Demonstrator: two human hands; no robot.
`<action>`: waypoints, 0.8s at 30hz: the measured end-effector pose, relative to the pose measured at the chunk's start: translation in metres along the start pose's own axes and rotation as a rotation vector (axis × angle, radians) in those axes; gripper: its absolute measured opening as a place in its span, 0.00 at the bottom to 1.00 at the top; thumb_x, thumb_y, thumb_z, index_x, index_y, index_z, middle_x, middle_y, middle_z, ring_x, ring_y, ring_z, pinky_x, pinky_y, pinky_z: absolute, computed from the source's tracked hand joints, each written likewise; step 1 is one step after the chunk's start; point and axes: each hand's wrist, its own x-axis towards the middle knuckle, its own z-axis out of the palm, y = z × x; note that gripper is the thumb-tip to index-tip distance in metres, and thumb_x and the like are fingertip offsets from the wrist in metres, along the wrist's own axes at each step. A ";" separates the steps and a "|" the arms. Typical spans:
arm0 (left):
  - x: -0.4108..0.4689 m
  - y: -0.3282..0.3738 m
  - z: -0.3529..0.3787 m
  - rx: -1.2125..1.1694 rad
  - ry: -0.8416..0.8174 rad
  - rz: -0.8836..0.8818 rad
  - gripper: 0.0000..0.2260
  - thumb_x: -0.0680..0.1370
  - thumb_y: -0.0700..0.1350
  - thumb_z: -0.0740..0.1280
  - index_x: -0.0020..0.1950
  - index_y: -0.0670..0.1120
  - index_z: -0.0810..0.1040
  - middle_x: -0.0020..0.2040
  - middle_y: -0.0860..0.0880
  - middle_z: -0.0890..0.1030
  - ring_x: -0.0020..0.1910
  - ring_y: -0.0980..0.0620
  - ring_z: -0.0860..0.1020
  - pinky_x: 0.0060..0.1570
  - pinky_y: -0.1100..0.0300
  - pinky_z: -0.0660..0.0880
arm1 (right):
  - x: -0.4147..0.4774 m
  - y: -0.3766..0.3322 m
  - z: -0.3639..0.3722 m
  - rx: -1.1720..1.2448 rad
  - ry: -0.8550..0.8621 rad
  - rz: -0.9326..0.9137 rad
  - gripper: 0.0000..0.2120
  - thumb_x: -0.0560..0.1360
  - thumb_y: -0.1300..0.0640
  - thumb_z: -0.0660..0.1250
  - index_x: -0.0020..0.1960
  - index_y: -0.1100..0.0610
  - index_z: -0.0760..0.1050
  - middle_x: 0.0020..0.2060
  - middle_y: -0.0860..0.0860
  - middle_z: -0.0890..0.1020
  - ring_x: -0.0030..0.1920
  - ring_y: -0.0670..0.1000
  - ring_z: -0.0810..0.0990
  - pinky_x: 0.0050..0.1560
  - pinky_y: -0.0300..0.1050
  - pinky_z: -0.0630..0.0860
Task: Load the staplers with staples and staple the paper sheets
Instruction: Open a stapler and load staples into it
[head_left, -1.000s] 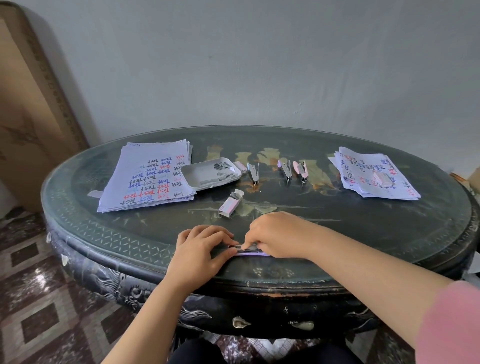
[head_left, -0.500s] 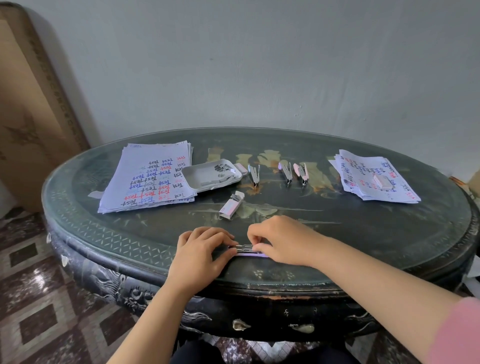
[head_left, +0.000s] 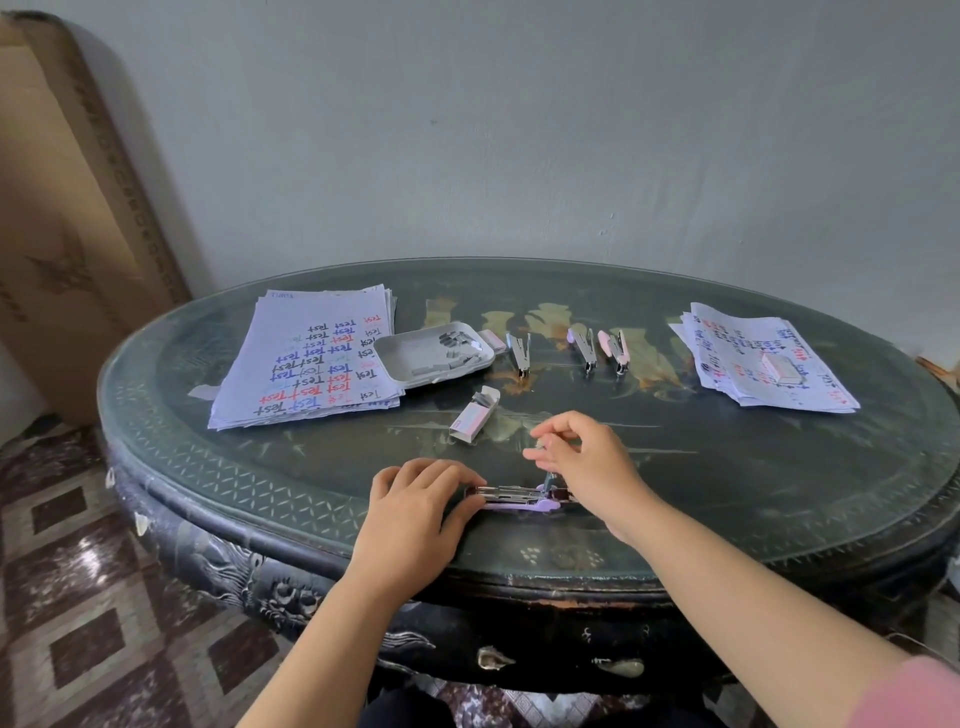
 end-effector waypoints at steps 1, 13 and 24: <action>0.000 0.000 0.000 0.002 -0.001 -0.001 0.13 0.78 0.62 0.52 0.54 0.61 0.72 0.53 0.66 0.76 0.59 0.61 0.70 0.60 0.57 0.61 | 0.002 -0.002 0.000 0.029 0.010 0.010 0.08 0.79 0.63 0.62 0.47 0.55 0.79 0.43 0.49 0.83 0.45 0.46 0.85 0.53 0.49 0.81; 0.023 -0.019 -0.017 -0.040 0.130 -0.202 0.15 0.77 0.55 0.60 0.58 0.51 0.79 0.57 0.53 0.80 0.55 0.49 0.78 0.59 0.50 0.71 | 0.041 -0.020 -0.002 -0.125 0.018 -0.036 0.06 0.70 0.64 0.74 0.47 0.60 0.82 0.37 0.54 0.84 0.33 0.48 0.83 0.35 0.41 0.82; 0.054 -0.065 -0.010 0.218 -0.069 -0.475 0.27 0.79 0.61 0.47 0.77 0.54 0.50 0.79 0.51 0.49 0.77 0.49 0.44 0.75 0.45 0.43 | 0.143 -0.054 0.069 -0.427 -0.096 -0.275 0.07 0.70 0.65 0.73 0.47 0.57 0.83 0.41 0.52 0.84 0.43 0.48 0.81 0.48 0.35 0.77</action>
